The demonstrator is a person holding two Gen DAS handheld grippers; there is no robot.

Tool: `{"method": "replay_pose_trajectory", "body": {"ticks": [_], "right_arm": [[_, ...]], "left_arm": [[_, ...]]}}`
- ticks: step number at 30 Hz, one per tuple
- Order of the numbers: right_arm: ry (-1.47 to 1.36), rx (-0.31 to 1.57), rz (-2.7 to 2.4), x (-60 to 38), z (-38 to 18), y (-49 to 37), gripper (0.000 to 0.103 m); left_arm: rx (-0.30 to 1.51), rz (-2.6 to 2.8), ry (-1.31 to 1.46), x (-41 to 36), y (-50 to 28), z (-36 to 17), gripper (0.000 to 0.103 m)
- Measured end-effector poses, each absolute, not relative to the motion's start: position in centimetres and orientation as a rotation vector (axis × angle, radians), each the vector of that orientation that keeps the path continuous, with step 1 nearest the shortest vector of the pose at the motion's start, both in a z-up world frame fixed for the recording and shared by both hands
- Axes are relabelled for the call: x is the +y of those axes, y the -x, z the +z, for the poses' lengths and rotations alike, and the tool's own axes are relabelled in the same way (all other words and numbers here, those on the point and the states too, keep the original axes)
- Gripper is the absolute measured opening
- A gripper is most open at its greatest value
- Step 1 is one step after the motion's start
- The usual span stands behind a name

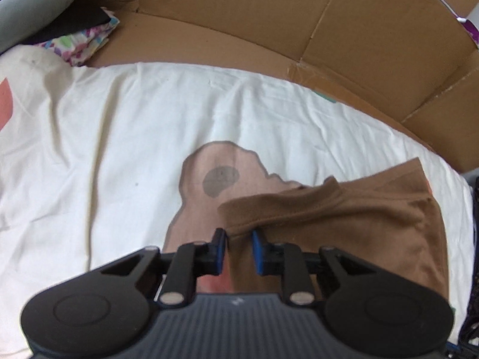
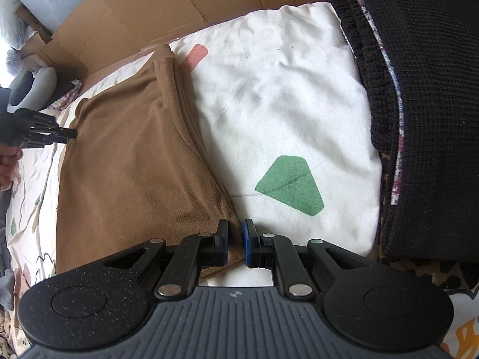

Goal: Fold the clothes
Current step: 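Move both open tools to the edge of the folded brown shirt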

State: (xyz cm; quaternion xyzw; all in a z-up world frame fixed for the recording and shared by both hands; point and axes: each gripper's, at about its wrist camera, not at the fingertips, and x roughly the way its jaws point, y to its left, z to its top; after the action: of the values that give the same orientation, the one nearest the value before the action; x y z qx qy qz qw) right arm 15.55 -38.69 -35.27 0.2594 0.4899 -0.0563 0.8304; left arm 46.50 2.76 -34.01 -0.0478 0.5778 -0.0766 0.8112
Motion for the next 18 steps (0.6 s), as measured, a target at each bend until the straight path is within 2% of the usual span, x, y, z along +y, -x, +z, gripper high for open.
{"method": "replay_pose_trajectory", "body": {"ticks": [12, 14, 15, 16, 18], "right_arm": [[-0.593, 0.982, -0.065, -39.0, -33.0, -15.6, 0.012], [-0.59, 0.978, -0.064, -39.1, -33.0, -15.9, 0.016], [-0.591, 0.977, -0.062, -39.1, -33.0, -16.1, 0.027], [-0.592, 0.975, -0.061, -39.1, -33.1, -16.3, 0.033], [-0.562, 0.978, -0.053, -38.9, -33.1, -16.7, 0.033]], "left_arm": [[1.183, -0.186, 0.135, 4.3, -43.2, -31.1, 0.031], [1.183, -0.212, 0.17, 4.7, -42.2, -30.4, 0.035], [1.182, -0.224, 0.186, 4.8, -41.5, -30.1, 0.035], [1.181, -0.235, 0.203, 4.7, -40.7, -29.9, 0.036], [1.179, -0.257, 0.237, 4.7, -39.1, -29.5, 0.038]]}}
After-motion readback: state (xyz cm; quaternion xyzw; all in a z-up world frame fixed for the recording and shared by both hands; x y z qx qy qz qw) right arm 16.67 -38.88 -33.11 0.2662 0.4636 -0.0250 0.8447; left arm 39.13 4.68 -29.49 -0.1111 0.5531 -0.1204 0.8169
